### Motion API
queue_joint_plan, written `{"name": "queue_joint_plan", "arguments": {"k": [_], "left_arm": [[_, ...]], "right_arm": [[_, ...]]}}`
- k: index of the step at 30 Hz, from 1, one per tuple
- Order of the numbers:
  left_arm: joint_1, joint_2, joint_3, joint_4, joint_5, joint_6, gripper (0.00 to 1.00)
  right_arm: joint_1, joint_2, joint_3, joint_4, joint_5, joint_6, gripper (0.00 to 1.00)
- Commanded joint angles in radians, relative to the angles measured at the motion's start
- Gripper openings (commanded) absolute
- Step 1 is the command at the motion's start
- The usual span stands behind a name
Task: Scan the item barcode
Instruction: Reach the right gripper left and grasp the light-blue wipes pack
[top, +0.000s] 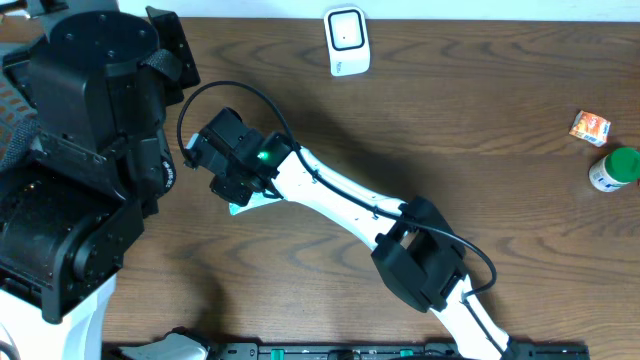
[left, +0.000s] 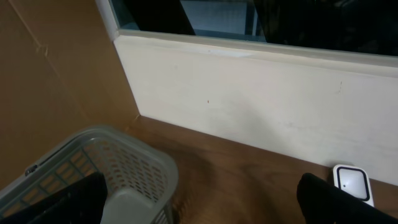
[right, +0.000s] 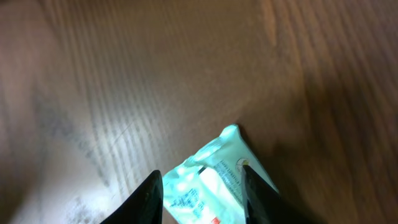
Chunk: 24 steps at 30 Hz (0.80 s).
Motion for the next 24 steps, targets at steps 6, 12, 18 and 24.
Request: {"name": "queue_joint_plan", "arguments": {"k": [6,12,18,24], "left_arm": [[0.006,-0.009,0.005,-0.003,-0.005,-0.013,0.98],[0.006,-0.009,0.005,-0.003,-0.005,-0.013,0.98],[0.006,-0.009,0.005,-0.003,-0.005,-0.013,0.98],[0.006,-0.009,0.005,-0.003,-0.005,-0.013,0.98]], "right_arm": [[-0.024,0.111,-0.005,0.073,0.024,0.004,0.33],[-0.027,0.120,-0.005,0.079,0.040,0.005,0.33],[-0.044,0.120,-0.005,-0.004,0.109,0.005,0.18],[-0.089,0.119,-0.005,-0.106,0.284,0.041,0.11]]}}
